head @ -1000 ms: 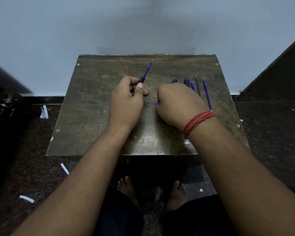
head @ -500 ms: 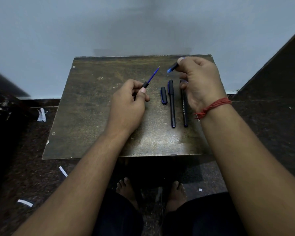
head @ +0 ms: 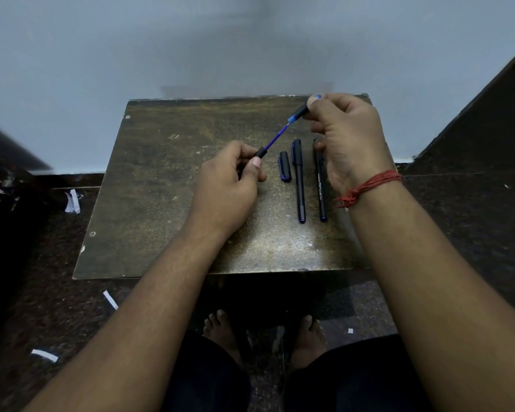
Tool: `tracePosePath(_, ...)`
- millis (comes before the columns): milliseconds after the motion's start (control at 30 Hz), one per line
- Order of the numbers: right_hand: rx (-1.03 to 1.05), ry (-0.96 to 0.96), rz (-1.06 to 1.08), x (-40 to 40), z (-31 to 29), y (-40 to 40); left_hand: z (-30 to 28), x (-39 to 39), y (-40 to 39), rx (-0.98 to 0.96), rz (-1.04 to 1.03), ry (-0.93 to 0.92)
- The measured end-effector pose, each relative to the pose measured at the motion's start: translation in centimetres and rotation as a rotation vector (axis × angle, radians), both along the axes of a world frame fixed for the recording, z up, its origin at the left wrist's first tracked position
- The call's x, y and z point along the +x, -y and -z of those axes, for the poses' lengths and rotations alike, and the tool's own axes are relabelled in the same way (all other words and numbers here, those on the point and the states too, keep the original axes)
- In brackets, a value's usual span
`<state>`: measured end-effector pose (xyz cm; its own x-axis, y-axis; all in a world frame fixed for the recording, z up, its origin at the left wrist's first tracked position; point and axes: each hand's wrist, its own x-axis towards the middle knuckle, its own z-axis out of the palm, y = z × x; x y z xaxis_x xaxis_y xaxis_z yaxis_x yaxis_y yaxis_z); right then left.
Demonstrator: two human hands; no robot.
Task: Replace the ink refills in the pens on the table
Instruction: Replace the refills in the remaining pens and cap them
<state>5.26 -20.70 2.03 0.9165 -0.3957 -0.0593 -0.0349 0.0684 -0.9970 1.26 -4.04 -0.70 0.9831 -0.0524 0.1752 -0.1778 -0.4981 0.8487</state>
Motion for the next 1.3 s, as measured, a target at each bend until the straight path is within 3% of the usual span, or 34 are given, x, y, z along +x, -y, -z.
tracePosePath(500,-0.187,-0.044,-0.262,-0.9,0.0,-1.5,0.1,0.0,0.0,0.002,-0.009,-0.006)
tracePosePath(1033,-0.274,0.016,-0.379,-1.3,-0.2,-0.9,0.1,-0.1,-0.1,0.006,-0.002,-0.018)
tracePosePath(1300,-0.413,-0.039,-0.447,-1.1,-0.1,-0.3,0.4,0.1,-0.3,0.041,-0.005,0.016)
